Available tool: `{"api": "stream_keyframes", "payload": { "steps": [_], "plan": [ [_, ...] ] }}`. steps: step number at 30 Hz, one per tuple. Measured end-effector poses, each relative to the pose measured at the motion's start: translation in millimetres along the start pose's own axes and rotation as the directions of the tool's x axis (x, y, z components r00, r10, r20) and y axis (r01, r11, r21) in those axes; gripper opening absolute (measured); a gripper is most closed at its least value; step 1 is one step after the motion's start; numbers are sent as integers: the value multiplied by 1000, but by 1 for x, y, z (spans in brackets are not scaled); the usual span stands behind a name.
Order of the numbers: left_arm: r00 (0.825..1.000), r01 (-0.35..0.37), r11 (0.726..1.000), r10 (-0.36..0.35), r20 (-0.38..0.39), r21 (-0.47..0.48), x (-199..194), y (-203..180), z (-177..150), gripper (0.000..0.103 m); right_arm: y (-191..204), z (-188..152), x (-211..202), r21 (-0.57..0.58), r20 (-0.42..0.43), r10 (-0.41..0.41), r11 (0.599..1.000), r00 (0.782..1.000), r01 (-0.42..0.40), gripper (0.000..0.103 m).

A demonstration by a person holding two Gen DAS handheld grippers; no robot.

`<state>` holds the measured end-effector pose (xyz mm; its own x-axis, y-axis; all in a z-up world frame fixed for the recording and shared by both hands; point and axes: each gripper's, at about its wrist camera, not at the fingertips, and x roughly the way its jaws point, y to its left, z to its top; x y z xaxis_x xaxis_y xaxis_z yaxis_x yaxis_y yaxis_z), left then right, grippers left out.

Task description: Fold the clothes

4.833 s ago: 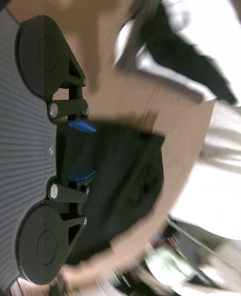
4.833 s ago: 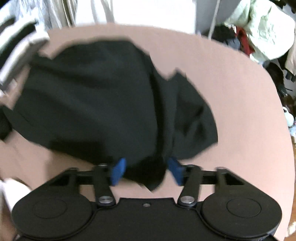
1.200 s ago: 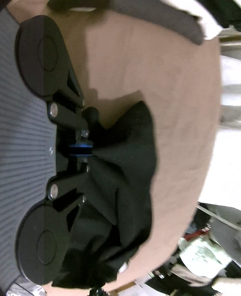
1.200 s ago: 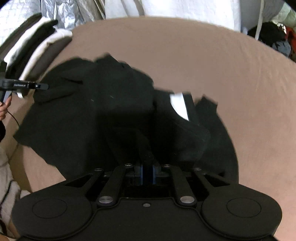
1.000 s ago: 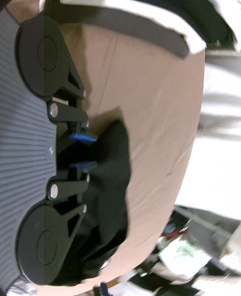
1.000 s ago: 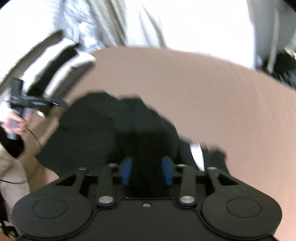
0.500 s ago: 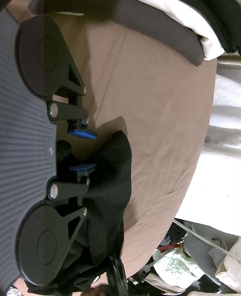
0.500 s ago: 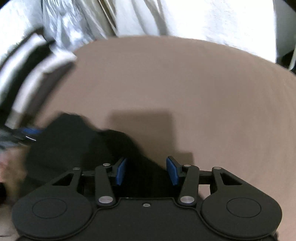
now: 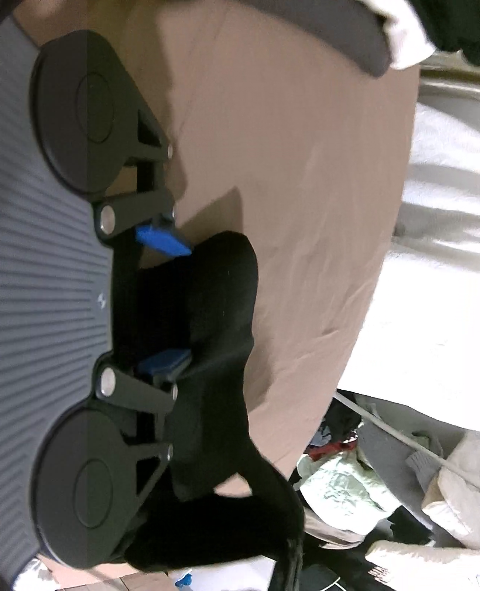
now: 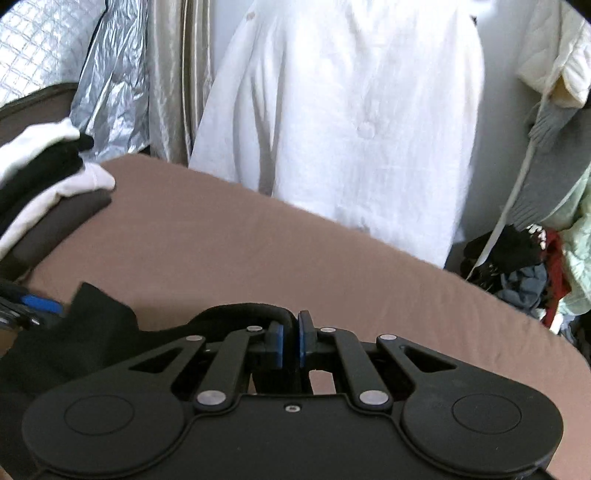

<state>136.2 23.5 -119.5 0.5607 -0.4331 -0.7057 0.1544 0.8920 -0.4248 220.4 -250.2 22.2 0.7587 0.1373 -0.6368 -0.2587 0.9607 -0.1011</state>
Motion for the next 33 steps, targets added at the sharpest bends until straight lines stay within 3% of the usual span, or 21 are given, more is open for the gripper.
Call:
{"api": "stream_keyframes", "payload": {
  "steps": [1,2,4,5,6,7,11,13,14,15,17,19,21,22,24,25,27,30,33],
  "plan": [
    [1000,-2,1000,2,-23,-5,9,0,2,86,1,1,-4,-9,12,-22,1000,1000,22,7],
    [999,-4,1000,4,-46,-10,18,-1,4,89,1,2,-9,-15,23,-45,999,999,45,7],
    [998,-19,1000,19,-59,4,30,-3,6,84,-4,8,-15,1,43,-98,995,994,98,7],
    [999,-38,999,39,-32,37,29,-7,4,74,-6,11,-18,9,53,-125,992,991,124,7],
    [998,-52,998,53,-17,44,27,-8,4,30,-9,14,-20,20,63,-151,988,986,151,7],
    [998,-64,997,64,-9,36,24,-7,4,8,-13,21,-22,39,76,-179,984,981,177,7],
    [994,-108,994,108,25,7,15,-1,7,7,-27,46,-43,136,175,-262,961,949,240,7],
    [991,-130,991,130,41,-8,11,2,8,6,-23,48,-67,173,316,-204,973,927,155,8],
    [989,-141,990,141,49,-16,8,3,8,6,-14,46,-80,160,390,-124,985,912,65,8],
    [987,-151,988,153,57,-24,6,5,9,6,-4,42,-88,146,411,-68,989,909,8,8],
    [982,-173,984,175,72,-40,1,8,10,6,18,30,-90,126,377,14,990,926,-66,8],
    [976,-193,980,198,87,-56,-3,10,11,6,40,8,-71,116,251,154,975,956,-187,11],
    [972,-208,975,215,100,-72,-7,14,11,6,62,-18,-44,98,69,271,956,960,-277,21],
    [971,-207,975,214,103,-75,-8,16,10,6,74,-35,-27,68,-49,310,950,950,-306,30],
    [972,-200,977,208,110,-79,-12,19,6,6,93,-65,-5,-9,-225,338,937,914,-349,30],
    [972,-201,977,208,112,-77,-13,19,5,6,96,-74,-6,-57,-241,318,939,917,-340,30],
    [971,-207,976,214,110,-66,-11,18,3,6,87,-82,-18,-104,-185,273,950,944,-295,34],
    [971,-212,976,217,104,-56,-7,17,3,7,41,-76,-34,72,-66,210,976,975,-206,58],
    [978,-179,983,183,97,-45,-2,19,8,8,-7,-83,-27,267,-94,131,958,987,-101,62]
  ]
}}
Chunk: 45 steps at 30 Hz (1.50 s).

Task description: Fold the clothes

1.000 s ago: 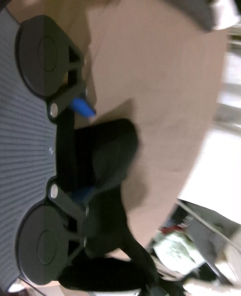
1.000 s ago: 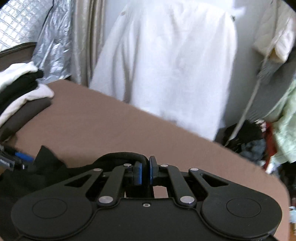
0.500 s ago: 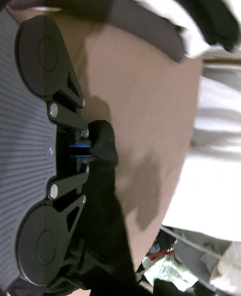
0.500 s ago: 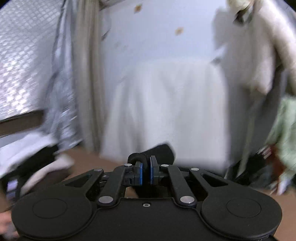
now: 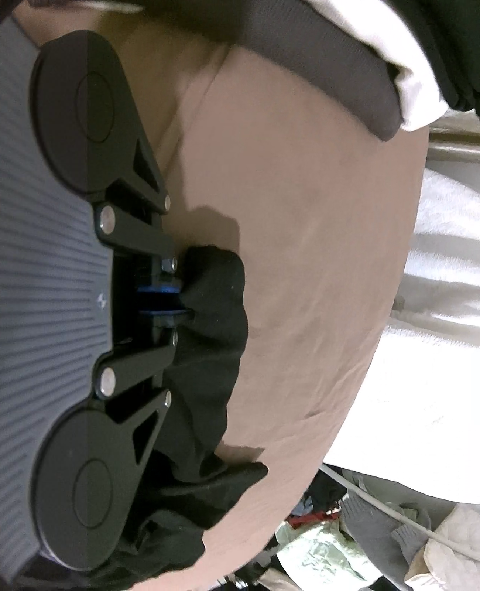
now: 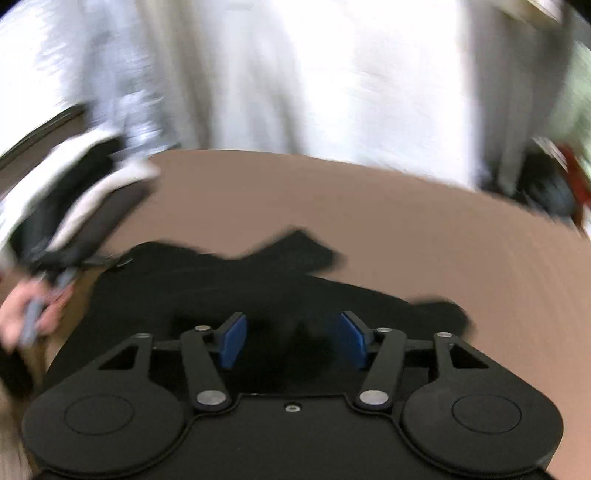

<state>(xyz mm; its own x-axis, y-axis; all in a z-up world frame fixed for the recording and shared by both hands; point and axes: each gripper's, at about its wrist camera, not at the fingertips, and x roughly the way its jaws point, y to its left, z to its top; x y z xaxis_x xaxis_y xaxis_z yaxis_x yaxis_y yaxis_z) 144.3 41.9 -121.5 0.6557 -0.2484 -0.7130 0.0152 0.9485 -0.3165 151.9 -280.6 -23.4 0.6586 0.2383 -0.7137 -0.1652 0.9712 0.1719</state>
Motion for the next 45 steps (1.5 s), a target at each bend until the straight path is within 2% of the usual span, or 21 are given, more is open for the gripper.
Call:
{"api": "stream_keyframes", "payload": {
  "steps": [2,3,6,9,12,14,15,16,17,20,21,24,25,28,31,35,39,41,42,43,45],
  "plan": [
    [1000,11,999,-10,-16,40,3,-4,0,8,-31,-7,10,118,-49,-66,990,997,71,62],
    [1000,-6,997,8,-23,73,5,-8,-2,8,-44,-14,13,176,-59,-101,978,993,110,62],
    [998,-55,989,59,-26,139,12,-19,-7,8,-75,-43,21,360,-48,-211,908,976,214,62],
    [998,-51,994,55,-39,93,21,-16,-5,11,-94,-57,38,478,-20,-149,867,989,140,62],
    [998,20,1000,-19,-59,7,28,-2,-4,4,-95,-64,55,544,16,-70,837,997,50,62],
    [995,66,995,-72,-72,-78,28,12,-2,3,-95,-63,69,574,32,-12,819,999,-8,62],
    [995,68,993,-74,-63,-99,24,15,0,3,-95,-61,75,583,41,11,812,999,-33,55],
    [998,52,995,-55,-34,-86,15,12,3,3,-94,-56,76,566,50,12,823,999,-38,21],
    [1000,31,998,-31,3,-61,4,8,6,3,-93,-51,77,550,59,14,834,998,-44,17],
    [992,-40,999,38,118,10,-27,-5,17,3,-75,-18,62,431,121,-36,902,992,-20,16],
    [990,-40,999,39,136,7,-33,-8,21,3,-71,-7,56,407,137,-36,913,990,-23,16],
    [987,1,999,6,158,-43,-43,-12,30,3,-60,19,37,359,180,-12,932,984,-55,15],
    [986,-7,999,14,164,-39,-42,-15,31,3,-55,24,33,347,196,-9,936,981,-60,15],
    [976,-99,995,98,197,-4,-33,-23,34,3,-43,38,22,309,245,-4,948,970,-74,14],
    [952,-138,990,144,269,-41,-36,-16,54,3,-44,49,18,303,279,-31,951,960,-57,14],
    [898,-205,978,206,389,-44,-51,-12,104,3,-50,74,16,283,317,-52,958,947,-42,13],
    [876,-266,957,289,386,-112,-24,-9,143,6,-53,110,31,293,381,-137,956,914,21,12],
    [865,-295,944,330,377,-149,-9,-7,162,33,-48,119,55,321,384,-253,938,888,128,14],
    [874,-303,942,334,353,-141,-7,-7,156,43,-46,121,70,315,356,-294,931,887,182,22],
    [889,-307,944,329,319,-117,-8,-8,141,43,-45,121,84,300,319,-331,924,888,236,36],
    [915,-312,948,319,248,-70,-11,-8,110,48,-44,113,99,298,285,-393,903,874,309,52]
  ]
}}
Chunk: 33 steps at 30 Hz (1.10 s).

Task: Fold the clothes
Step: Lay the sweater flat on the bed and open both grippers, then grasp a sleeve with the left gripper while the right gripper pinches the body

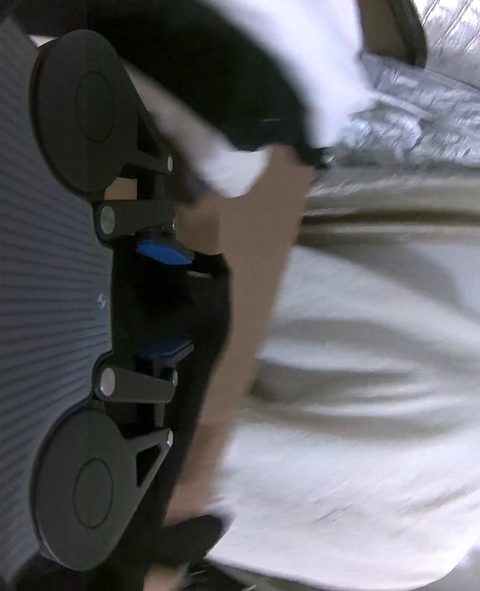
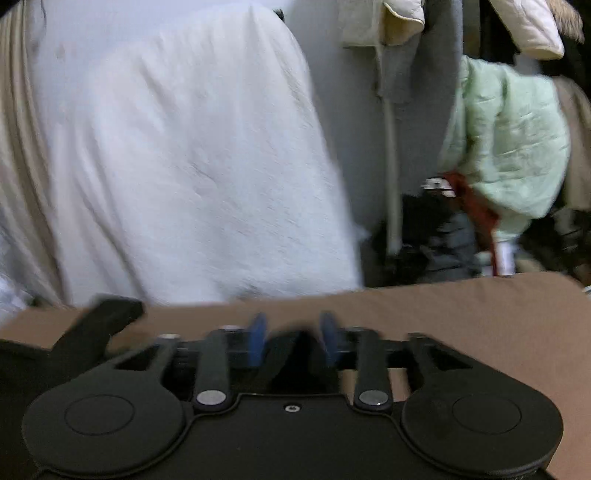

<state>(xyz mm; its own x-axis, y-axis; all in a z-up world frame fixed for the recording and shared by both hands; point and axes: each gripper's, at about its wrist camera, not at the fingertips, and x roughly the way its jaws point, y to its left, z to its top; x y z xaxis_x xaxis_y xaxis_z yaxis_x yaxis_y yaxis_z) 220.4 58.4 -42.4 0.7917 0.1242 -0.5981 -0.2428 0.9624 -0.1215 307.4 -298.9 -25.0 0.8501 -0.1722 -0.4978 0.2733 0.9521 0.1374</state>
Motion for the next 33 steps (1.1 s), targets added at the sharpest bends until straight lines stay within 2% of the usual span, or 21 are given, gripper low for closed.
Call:
{"api": "stream_keyframes", "payload": {
  "steps": [1,3,6,9,11,14,16,19,22,25,27,29,33],
  "plan": [
    [999,6,1000,-5,-38,23,-5,1,-14,57,-2,-8,0,7,4,-19,1000,1000,19,52],
    [994,19,997,-12,-113,69,-15,3,-43,64,-15,-27,-13,42,-10,51,998,999,-51,52],
    [977,30,993,-4,-215,114,-38,8,-91,65,-28,-59,-47,46,-57,173,984,983,-171,52],
    [962,-3,983,53,-267,182,-59,13,-129,65,-34,-89,-85,-24,-97,262,964,960,-265,53],
    [958,-17,981,71,-276,194,-71,17,-136,64,-40,-111,-109,-40,-110,281,957,953,-287,53],
    [957,47,990,-7,-289,133,-89,24,-135,65,-55,-139,-141,60,-122,325,945,938,-320,53],
    [951,84,989,-43,-307,124,-101,24,-138,70,-62,-156,-156,93,-143,357,934,923,-346,53],
    [939,99,965,-10,-344,241,-106,9,-154,72,-67,-178,-181,26,-172,328,944,929,-329,55],
    [920,141,938,-6,-392,317,-109,6,-170,73,-70,-196,-204,-55,-206,277,954,938,-294,55],
    [916,195,868,5,-401,456,-115,-16,-187,81,-73,-213,-224,-129,-222,226,957,948,-259,60],
    [934,127,829,85,-347,544,-113,-33,-199,81,-74,-223,-231,-160,-216,194,960,957,-231,67],
    [946,54,798,151,-286,601,-106,-45,-205,80,-73,-236,-236,-223,-202,158,954,967,-202,68],
    [965,-25,785,182,-191,619,-93,-49,-209,80,-62,-248,-242,-372,-161,66,920,985,-122,68]
  ]
}}
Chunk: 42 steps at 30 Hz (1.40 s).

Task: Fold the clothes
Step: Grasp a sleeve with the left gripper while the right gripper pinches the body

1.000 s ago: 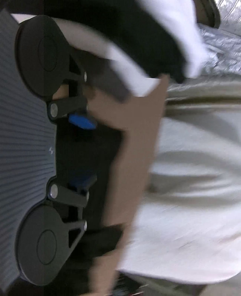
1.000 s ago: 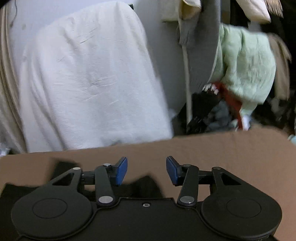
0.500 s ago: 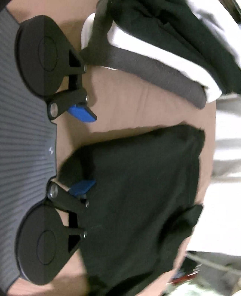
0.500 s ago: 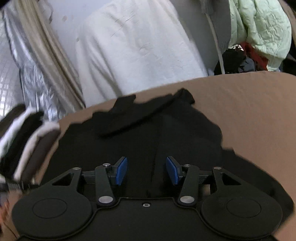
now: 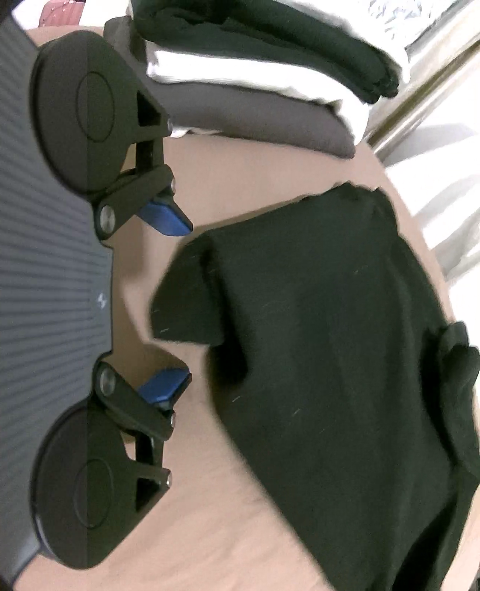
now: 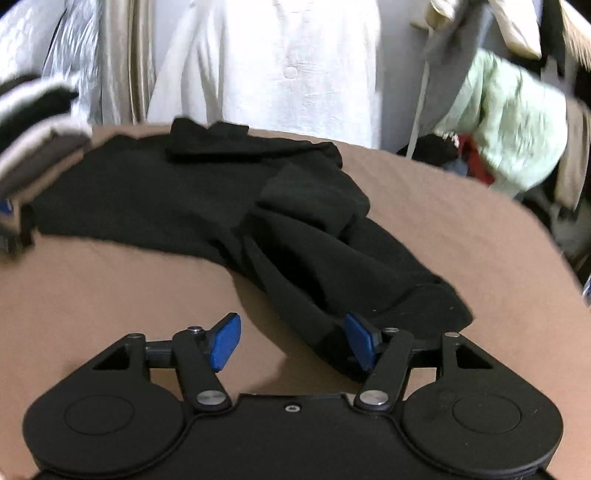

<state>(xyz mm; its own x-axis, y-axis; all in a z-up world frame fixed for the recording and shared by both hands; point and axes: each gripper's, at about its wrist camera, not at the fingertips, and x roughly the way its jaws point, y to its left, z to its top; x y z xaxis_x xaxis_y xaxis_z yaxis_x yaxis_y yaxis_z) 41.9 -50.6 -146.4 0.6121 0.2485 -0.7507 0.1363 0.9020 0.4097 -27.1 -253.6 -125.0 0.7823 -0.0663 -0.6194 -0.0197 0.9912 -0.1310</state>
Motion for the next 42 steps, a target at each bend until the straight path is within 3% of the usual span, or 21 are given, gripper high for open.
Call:
{"api": "stream_keyframes", "payload": {
  "steps": [2,3,4,6,8,13,17,21,23,24,25,29,31,34,37,39,40,42],
  "plan": [
    [998,-48,999,47,34,26,6,-1,-4,79,8,1,-1,-82,11,-36,996,999,37,72],
    [996,-71,997,69,51,42,8,-2,-7,62,12,1,-1,-125,20,-53,991,998,55,81],
    [994,-95,994,91,69,57,11,-2,-9,8,16,2,1,-167,27,-68,983,997,71,89],
    [990,-130,992,129,47,7,4,9,-9,9,20,3,8,-236,48,-101,966,994,110,89],
    [992,-114,990,118,50,-79,-13,24,-12,9,20,3,14,-256,68,-139,955,988,152,89],
    [994,-40,954,69,86,-298,-61,63,-21,10,8,3,7,-167,55,-126,977,991,133,88],
    [996,-72,973,60,-59,-219,-28,42,-33,10,12,-15,2,-254,75,-202,943,977,214,89],
    [995,-91,966,77,-69,-241,-30,50,-37,10,2,-23,15,-263,66,-267,925,961,275,88],
    [994,-100,961,85,-67,-260,-33,56,-39,10,-6,-22,26,-260,62,-277,923,959,283,80],
    [994,-104,958,89,-66,-269,-34,58,-40,11,-10,-20,29,-251,60,-260,931,964,267,48],
    [994,-108,955,93,-65,-278,-36,61,-41,11,-16,-17,31,-236,46,-222,945,974,227,7],
    [992,-124,941,110,-61,-314,-42,72,-44,19,-37,7,12,-196,36,-67,978,997,73,8],
    [991,-132,934,119,-60,-332,-45,78,-46,36,-51,20,-14,-86,71,4,996,997,2,8],
    [990,-143,922,132,-57,-358,-49,86,-49,36,-64,26,-42,45,105,35,998,994,-40,8],
    [997,-76,902,76,-16,-426,-62,92,-56,36,-59,12,-24,144,-25,117,983,993,-113,8],
    [998,28,897,1,65,-441,-81,78,-58,37,-64,2,-10,341,-90,232,921,969,-189,9],
    [993,90,897,-45,113,-433,-91,67,-57,42,-67,-3,-4,439,-102,302,869,948,-230,9],
    [969,215,889,-141,205,-403,-108,43,-54,46,-71,-6,3,598,-27,499,702,866,-387,9]
  ]
}}
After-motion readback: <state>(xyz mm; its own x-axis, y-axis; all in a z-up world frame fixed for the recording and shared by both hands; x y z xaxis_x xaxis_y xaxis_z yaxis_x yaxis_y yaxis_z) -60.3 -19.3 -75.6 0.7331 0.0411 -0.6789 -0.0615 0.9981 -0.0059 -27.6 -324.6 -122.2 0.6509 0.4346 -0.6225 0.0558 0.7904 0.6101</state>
